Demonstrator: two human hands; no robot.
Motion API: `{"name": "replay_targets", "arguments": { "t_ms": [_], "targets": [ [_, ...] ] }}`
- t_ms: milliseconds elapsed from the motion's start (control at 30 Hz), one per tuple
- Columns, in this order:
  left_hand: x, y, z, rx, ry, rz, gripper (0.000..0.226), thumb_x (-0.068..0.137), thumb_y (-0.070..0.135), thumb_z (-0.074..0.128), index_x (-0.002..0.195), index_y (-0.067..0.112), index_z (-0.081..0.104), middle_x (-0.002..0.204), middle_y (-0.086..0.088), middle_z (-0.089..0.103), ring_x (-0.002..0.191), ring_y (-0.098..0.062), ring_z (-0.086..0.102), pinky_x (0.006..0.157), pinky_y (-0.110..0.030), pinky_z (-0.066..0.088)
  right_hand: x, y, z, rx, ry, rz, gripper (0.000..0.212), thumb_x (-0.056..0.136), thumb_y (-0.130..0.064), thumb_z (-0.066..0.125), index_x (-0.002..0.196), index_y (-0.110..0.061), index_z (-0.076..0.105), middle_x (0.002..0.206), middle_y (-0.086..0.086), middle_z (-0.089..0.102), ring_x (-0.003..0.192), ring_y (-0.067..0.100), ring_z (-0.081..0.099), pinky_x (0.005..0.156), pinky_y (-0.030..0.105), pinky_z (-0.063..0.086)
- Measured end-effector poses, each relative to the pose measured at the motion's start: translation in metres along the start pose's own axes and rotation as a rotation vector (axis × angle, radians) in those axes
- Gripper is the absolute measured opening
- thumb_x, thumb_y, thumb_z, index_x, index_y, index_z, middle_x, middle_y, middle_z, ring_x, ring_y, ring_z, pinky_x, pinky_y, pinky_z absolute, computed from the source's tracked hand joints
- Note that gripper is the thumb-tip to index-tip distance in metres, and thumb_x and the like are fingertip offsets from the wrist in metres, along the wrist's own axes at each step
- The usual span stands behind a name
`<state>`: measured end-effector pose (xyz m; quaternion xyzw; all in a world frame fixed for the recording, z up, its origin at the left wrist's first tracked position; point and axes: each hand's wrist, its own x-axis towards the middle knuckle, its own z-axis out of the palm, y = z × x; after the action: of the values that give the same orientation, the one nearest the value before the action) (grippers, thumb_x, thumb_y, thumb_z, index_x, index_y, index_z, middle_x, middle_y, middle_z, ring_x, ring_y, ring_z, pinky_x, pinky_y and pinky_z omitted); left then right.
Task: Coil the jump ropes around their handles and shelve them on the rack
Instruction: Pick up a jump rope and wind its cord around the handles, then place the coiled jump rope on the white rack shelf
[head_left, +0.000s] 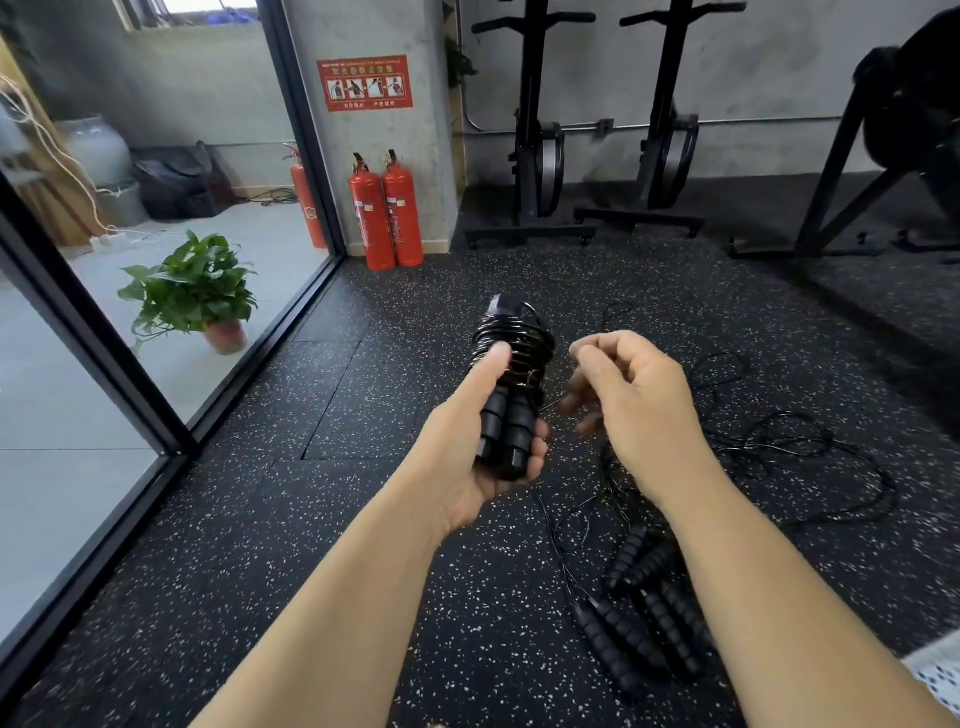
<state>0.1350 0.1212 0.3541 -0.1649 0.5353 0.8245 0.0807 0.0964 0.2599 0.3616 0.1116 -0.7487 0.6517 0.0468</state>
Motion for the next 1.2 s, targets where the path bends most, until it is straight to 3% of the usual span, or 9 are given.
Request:
{"name": "replay_targets", "arguments": {
  "t_ms": [100, 233, 333, 467, 767, 867, 967, 1067, 1200],
  "targets": [
    [0.005, -0.001, -0.003, 0.005, 0.02, 0.024, 0.069, 0.093, 0.066, 0.044, 0.109, 0.002, 0.065, 0.084, -0.017, 0.063, 0.061, -0.024, 0.06, 0.052, -0.029, 0.054, 0.001, 0.006, 0.004, -0.022, 0.026, 0.083, 0.017, 0.097, -0.011, 0.05, 0.09, -0.016, 0.065, 0.077, 0.002, 0.069, 0.073, 0.021, 0.068, 0.054, 0.026, 0.053],
    [0.013, -0.008, -0.002, 0.109, 0.119, 0.123, 0.056, 0.099, 0.055, 0.042, 0.122, 0.008, 0.06, 0.092, -0.016, 0.066, 0.076, -0.029, 0.063, 0.072, -0.042, 0.056, 0.001, 0.009, 0.011, 0.039, 0.046, 0.2, 0.019, 0.094, -0.008, 0.053, 0.085, -0.017, 0.068, 0.079, 0.002, 0.073, 0.08, 0.022, 0.071, 0.058, 0.028, 0.054],
    [0.019, -0.015, -0.003, 0.285, 0.143, 0.182, 0.068, 0.081, 0.073, 0.048, 0.122, 0.019, 0.053, 0.103, -0.014, 0.07, 0.087, -0.031, 0.069, 0.09, -0.056, 0.055, 0.003, 0.009, 0.01, 0.139, 0.074, 0.286, 0.02, 0.093, -0.005, 0.054, 0.086, -0.015, 0.069, 0.08, 0.003, 0.074, 0.077, 0.019, 0.072, 0.055, 0.026, 0.049],
    [0.024, -0.024, 0.0, 0.464, 0.113, 0.261, 0.043, 0.099, 0.055, 0.041, 0.126, 0.023, 0.031, 0.091, -0.003, 0.06, 0.079, -0.021, 0.058, 0.076, -0.041, 0.053, 0.004, 0.01, 0.007, 0.208, 0.106, 0.34, 0.02, 0.092, -0.005, 0.056, 0.079, -0.015, 0.067, 0.079, 0.005, 0.072, 0.072, 0.019, 0.068, 0.055, 0.026, 0.049],
    [0.036, -0.043, 0.022, 0.689, 0.074, 0.453, 0.047, 0.097, 0.038, 0.057, 0.123, 0.031, 0.018, 0.112, -0.002, 0.062, 0.09, -0.01, 0.062, 0.066, -0.013, 0.046, 0.008, 0.018, -0.004, 0.456, 0.18, 0.587, 0.019, 0.091, -0.015, 0.049, 0.081, -0.01, 0.065, 0.07, 0.01, 0.063, 0.06, 0.023, 0.057, 0.072, 0.042, 0.055],
    [0.039, -0.048, 0.034, 0.728, 0.11, 0.462, 0.063, 0.083, 0.05, 0.069, 0.118, 0.041, 0.018, 0.118, -0.006, 0.06, 0.097, -0.015, 0.064, 0.082, -0.027, 0.054, 0.007, 0.02, -0.014, 0.559, 0.167, 0.611, 0.021, 0.086, -0.024, 0.046, 0.088, -0.011, 0.063, 0.08, 0.012, 0.061, 0.068, 0.025, 0.057, 0.062, 0.033, 0.049],
    [0.039, -0.053, 0.046, 0.793, 0.124, 0.449, 0.068, 0.072, 0.057, 0.075, 0.109, 0.053, 0.018, 0.116, -0.004, 0.057, 0.098, -0.022, 0.063, 0.086, -0.047, 0.054, 0.006, 0.022, -0.024, 0.526, 0.149, 0.59, 0.03, 0.078, -0.035, 0.055, 0.091, -0.011, 0.067, 0.084, 0.006, 0.069, 0.075, 0.025, 0.065, 0.069, 0.035, 0.051],
    [0.041, -0.057, 0.056, 0.835, 0.053, 0.427, 0.066, 0.079, 0.046, 0.077, 0.11, 0.054, 0.019, 0.114, -0.007, 0.057, 0.095, -0.028, 0.064, 0.084, -0.051, 0.055, 0.002, 0.025, -0.035, 0.424, 0.205, 0.631, 0.027, 0.075, -0.029, 0.067, 0.097, -0.012, 0.069, 0.092, 0.009, 0.073, 0.085, 0.027, 0.069, 0.082, 0.041, 0.055],
    [0.042, -0.056, 0.062, 0.675, -0.106, 0.259, 0.054, 0.086, 0.034, 0.074, 0.118, 0.045, 0.032, 0.109, -0.009, 0.065, 0.096, -0.03, 0.069, 0.088, -0.05, 0.056, -0.002, 0.03, -0.054, 0.443, 0.266, 0.653, 0.03, 0.08, -0.025, 0.073, 0.105, -0.009, 0.065, 0.099, 0.013, 0.071, 0.088, 0.031, 0.069, 0.082, 0.046, 0.057]
  ]
}}
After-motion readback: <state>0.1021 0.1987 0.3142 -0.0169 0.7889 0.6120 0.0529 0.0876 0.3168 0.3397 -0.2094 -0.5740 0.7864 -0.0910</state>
